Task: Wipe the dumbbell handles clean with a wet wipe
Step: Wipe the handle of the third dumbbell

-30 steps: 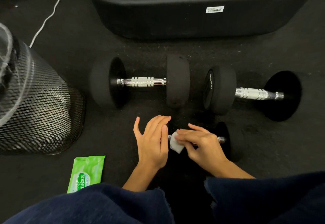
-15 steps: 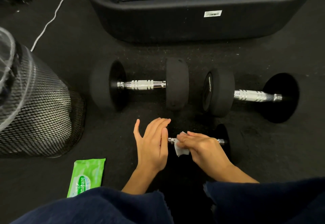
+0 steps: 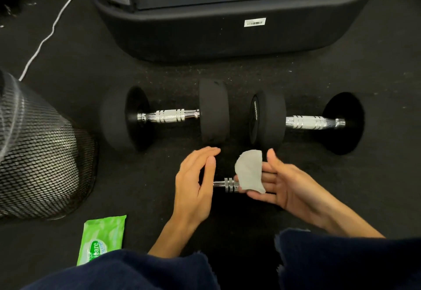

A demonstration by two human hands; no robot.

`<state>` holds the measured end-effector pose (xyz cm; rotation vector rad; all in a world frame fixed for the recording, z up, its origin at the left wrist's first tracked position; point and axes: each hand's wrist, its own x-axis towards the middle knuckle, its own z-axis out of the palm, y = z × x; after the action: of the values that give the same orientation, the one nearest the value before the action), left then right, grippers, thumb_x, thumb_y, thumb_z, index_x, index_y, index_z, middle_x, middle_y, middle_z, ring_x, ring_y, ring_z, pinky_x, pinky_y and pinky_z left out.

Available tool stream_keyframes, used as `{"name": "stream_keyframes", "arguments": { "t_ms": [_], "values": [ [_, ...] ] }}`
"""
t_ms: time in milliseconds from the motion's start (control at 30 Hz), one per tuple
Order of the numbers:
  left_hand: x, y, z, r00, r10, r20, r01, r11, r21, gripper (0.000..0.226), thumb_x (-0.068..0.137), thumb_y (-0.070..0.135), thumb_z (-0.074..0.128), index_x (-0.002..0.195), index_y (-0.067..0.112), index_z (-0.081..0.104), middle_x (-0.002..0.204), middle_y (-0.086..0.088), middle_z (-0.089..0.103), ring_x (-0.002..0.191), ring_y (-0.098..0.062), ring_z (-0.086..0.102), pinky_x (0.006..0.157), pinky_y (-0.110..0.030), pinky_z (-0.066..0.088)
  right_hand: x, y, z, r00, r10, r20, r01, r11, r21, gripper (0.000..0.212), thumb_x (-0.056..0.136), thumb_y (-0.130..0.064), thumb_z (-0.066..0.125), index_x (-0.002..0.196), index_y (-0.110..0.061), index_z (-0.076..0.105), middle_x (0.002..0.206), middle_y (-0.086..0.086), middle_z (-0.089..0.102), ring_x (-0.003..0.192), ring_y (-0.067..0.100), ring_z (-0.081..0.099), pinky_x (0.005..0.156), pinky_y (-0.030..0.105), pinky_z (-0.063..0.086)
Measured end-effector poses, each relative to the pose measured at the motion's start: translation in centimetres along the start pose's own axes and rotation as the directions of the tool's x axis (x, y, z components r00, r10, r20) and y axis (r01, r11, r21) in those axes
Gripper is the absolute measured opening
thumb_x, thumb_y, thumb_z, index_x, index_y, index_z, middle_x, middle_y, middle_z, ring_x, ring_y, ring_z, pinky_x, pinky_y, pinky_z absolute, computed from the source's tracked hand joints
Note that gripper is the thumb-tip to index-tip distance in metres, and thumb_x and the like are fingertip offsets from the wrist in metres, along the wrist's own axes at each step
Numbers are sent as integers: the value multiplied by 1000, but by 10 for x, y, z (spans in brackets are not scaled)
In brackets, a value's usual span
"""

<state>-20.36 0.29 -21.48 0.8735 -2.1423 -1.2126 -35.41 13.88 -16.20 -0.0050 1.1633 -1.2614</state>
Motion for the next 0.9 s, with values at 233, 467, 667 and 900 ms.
{"name": "stream_keyframes", "arguments": {
  "t_ms": [233,467,667,900],
  "values": [
    [6,45,15,769,-486,415,639,590,-494,71,69,44,71,131,11,60,112,-1,75,105,-12,70,97,-32,53,2,17,-1,957,-251,-146,226,960,-167,32,95,-13,53,126,-12,60,108,11,74,100,25,71,76,32,60],
    [15,37,34,729,-465,503,685,503,-527,18,89,16,67,93,1,77,98,-20,75,94,-24,71,85,-35,57,0,11,-9,830,-534,-165,323,700,-637,40,84,-26,71,116,-30,46,59,15,69,45,29,66,41,29,50],
    [21,2,50,923,329,199,-377,877,297,41,90,6,54,129,8,65,125,-5,69,111,-13,67,93,-24,53,1,19,-58,486,-840,-239,168,359,-918,36,75,-30,81,100,-30,55,89,-10,64,85,13,59,74,27,48],
    [-13,3,88,764,265,588,-611,591,527,56,80,25,40,127,10,66,123,-1,70,99,-16,63,79,-30,48,14,43,-69,623,-697,-355,270,617,-739,38,81,-24,75,117,-24,61,115,-13,64,110,-5,57,92,12,46]
  ]
}}
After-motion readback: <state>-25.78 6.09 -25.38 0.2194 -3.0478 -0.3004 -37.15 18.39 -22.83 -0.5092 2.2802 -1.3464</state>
